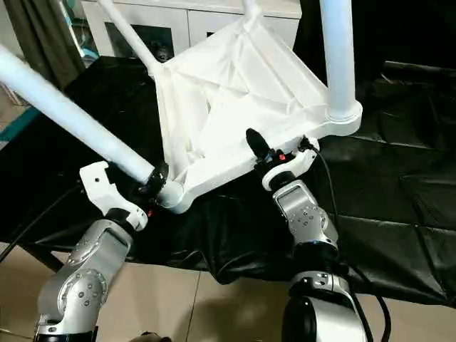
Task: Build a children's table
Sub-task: Flip table
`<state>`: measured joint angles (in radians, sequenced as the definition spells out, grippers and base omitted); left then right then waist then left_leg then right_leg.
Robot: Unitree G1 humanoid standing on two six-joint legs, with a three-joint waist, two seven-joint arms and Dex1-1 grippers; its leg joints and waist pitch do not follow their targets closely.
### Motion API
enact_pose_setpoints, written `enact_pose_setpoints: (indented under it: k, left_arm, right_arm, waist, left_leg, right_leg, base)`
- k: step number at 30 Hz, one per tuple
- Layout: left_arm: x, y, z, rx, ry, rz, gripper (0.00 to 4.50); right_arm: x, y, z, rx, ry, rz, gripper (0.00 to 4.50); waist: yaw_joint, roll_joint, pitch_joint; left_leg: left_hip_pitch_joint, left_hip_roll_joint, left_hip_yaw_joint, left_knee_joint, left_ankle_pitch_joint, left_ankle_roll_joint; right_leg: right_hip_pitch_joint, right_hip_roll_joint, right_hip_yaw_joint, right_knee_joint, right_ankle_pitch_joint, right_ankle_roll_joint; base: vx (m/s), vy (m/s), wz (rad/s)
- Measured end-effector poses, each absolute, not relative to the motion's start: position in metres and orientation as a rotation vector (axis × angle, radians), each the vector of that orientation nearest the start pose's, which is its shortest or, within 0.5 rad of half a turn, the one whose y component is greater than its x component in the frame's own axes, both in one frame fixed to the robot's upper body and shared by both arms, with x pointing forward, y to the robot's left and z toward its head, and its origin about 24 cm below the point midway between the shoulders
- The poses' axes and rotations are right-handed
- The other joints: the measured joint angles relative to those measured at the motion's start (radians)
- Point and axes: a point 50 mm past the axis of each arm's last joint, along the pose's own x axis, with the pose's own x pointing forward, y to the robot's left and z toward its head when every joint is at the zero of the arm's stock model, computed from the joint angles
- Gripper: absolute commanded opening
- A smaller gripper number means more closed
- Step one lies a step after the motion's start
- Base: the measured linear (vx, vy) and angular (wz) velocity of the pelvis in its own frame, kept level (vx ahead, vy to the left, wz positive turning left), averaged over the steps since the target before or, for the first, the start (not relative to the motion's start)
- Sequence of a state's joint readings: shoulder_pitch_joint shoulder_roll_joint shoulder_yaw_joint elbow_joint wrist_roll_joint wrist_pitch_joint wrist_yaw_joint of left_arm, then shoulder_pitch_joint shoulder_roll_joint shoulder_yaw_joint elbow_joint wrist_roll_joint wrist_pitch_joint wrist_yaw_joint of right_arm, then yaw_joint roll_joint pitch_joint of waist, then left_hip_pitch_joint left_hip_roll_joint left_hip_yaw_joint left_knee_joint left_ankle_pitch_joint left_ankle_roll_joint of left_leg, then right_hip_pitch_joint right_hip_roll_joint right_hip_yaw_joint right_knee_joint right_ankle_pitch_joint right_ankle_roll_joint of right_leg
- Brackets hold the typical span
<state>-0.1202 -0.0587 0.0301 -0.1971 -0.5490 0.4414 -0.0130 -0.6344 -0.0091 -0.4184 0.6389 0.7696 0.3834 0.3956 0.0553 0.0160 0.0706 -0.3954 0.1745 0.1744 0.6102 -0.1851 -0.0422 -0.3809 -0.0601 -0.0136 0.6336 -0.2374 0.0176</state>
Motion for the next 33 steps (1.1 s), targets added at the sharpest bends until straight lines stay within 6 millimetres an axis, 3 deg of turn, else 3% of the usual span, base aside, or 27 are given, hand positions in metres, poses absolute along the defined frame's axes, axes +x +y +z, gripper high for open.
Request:
enact_pose_setpoints:
  k: [7, 9, 12, 16, 18, 22, 28, 33]
  left_arm:
    - [0.272, 0.116, 0.085, -0.616, 0.104, -0.253, 3.38]
    - [0.271, 0.117, 0.084, -0.617, 0.105, -0.252, 3.73]
    - [0.267, 0.119, 0.08, -0.627, 0.12, -0.245, 3.78]
    - [0.261, 0.123, 0.077, -0.641, 0.136, -0.241, 4.19]
    - [0.259, 0.133, 0.071, -0.648, 0.149, -0.185, 4.18]
    - [0.257, 0.151, 0.066, -0.631, 0.154, -0.11, 4.18]
    - [0.254, 0.135, 0.07, -0.279, 0.175, -0.37, 4.18]
    - [0.248, 0.121, 0.088, -0.197, 0.099, -0.522, 4.18]
  right_arm:
    - [0.356, -0.151, 0.067, 1.031, 0.127, 0.299, 2.09]
    - [0.357, -0.154, 0.069, 1.023, 0.119, 0.286, 2.05]
    - [0.358, -0.16, 0.074, 1.004, 0.104, 0.264, 2.04]
    - [0.358, -0.171, 0.084, 0.949, 0.068, 0.232, 2.04]
    - [0.355, -0.185, 0.089, 0.925, 0.033, 0.191, 2.04]
    - [0.35, -0.21, 0.097, 0.905, -0.051, 0.122, 2.02]
    - [0.331, -0.227, 0.105, 0.765, -0.096, 0.078, 2.02]
    - [0.328, -0.237, 0.123, 0.639, -0.133, 0.033, 2.02]
  waist:
    - [0.008, 0.007, -0.001]
    - [0.017, 0.009, 0.0]
    - [0.031, 0.016, 0.0]
    - [0.051, 0.028, 0.0]
    - [0.061, 0.036, 0.0]
    - [0.061, 0.047, -0.002]
    - [0.056, 0.057, -0.005]
    - [0.05, 0.057, -0.006]
  left_leg:
    - [-0.011, 0.001, 0.0, 0.007, 0.001, 0.002]
    - [-0.011, 0.001, 0.0, 0.009, 0.002, 0.002]
    - [-0.012, 0.001, 0.0, 0.01, 0.003, 0.001]
    - [-0.014, 0.001, 0.0, 0.011, 0.005, -0.002]
    - [-0.016, 0.001, 0.0, 0.012, 0.006, -0.002]
    - [-0.026, 0.001, 0.0, 0.015, 0.01, 0.004]
    - [-0.027, 0.001, 0.001, 0.015, 0.013, 0.009]
    - [-0.026, 0.001, 0.002, 0.015, 0.014, 0.005]
  right_leg:
    - [-0.012, 0.0, 0.0, 0.009, 0.001, 0.0]
    - [-0.013, 0.0, 0.0, 0.013, 0.0, -0.001]
    - [-0.013, 0.0, 0.0, 0.013, 0.001, -0.001]
    - [-0.013, -0.001, -0.001, 0.013, 0.005, 0.0]
    - [-0.012, -0.002, -0.001, 0.013, 0.006, 0.001]
    - [-0.018, -0.002, -0.001, 0.013, 0.009, 0.006]
    - [-0.02, -0.003, 0.0, 0.013, 0.011, 0.009]
    - [-0.019, -0.003, 0.0, 0.013, 0.014, 0.009]
  base:
    - [0.0, 0.0, 0.0]
    - [0.0, 0.0, 0.0]
    - [0.0, 0.0, 0.0]
    - [0.0, 0.0, 0.0]
    - [0.0, 0.0, 0.0]
    - [0.0, 0.0, 0.0]
    - [0.0, 0.0, 0.0]
    - [0.0, 0.0, 0.0]
